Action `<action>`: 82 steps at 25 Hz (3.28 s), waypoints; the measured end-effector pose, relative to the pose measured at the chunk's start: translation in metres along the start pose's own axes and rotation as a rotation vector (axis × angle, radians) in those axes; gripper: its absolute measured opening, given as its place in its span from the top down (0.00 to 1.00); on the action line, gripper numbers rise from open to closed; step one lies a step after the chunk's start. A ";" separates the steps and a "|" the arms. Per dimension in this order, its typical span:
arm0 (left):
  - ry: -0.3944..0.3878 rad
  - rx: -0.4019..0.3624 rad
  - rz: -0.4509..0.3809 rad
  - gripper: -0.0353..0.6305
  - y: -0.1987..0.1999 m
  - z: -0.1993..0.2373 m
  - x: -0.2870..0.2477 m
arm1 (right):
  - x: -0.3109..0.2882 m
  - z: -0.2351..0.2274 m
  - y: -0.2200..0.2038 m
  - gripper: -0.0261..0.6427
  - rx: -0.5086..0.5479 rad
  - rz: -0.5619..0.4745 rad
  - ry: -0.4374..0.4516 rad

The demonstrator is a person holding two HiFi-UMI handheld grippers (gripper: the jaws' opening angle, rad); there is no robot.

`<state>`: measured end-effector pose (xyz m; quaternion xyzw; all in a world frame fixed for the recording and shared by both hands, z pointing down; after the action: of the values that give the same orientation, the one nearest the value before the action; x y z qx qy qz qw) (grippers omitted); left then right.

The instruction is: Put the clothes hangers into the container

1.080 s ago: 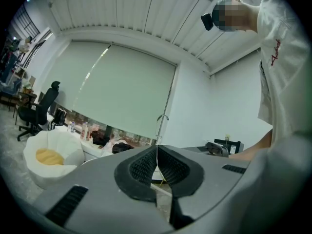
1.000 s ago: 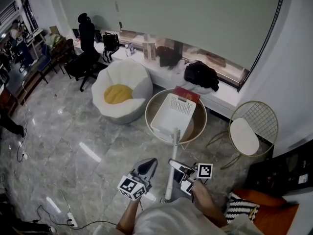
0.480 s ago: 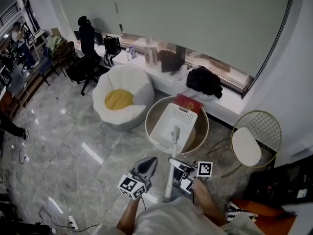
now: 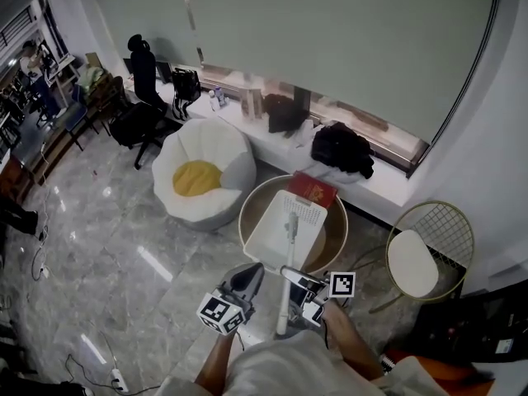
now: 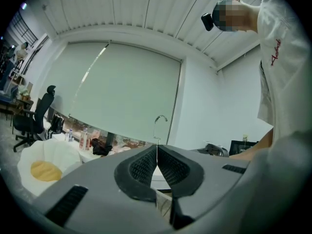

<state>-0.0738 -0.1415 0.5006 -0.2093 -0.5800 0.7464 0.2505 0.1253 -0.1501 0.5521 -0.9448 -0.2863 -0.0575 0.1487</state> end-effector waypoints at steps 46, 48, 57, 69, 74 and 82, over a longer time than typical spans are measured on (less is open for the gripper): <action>-0.001 0.176 0.176 0.90 -0.048 0.130 -0.083 | -0.051 -0.141 0.067 0.74 -0.190 0.011 -0.133; -0.002 0.195 0.187 0.90 -0.055 0.132 -0.084 | -0.050 -0.150 0.065 0.74 -0.200 0.022 -0.145; 0.017 0.255 0.224 0.90 -0.072 0.146 -0.087 | -0.046 -0.190 0.062 0.74 -0.288 0.032 -0.211; 0.070 0.296 0.246 0.90 -0.077 0.160 -0.076 | -0.069 -0.252 0.098 0.74 -0.286 0.068 -0.242; 0.089 0.302 0.246 0.90 -0.081 0.166 -0.070 | -0.076 -0.279 0.114 0.74 -0.262 0.112 -0.272; 0.104 0.311 0.267 0.90 -0.089 0.168 -0.059 | -0.083 -0.314 0.127 0.74 -0.260 0.148 -0.291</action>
<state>-0.1169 -0.2882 0.6281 -0.2812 -0.4110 0.8418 0.2083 0.1202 -0.3929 0.8023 -0.9729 -0.2246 0.0541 -0.0137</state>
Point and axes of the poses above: the fingertips, and each gripper's own axes: x backward along the fingers, z to its left, y out of its top, the point moved 9 cm from there along x, backward along the fingers
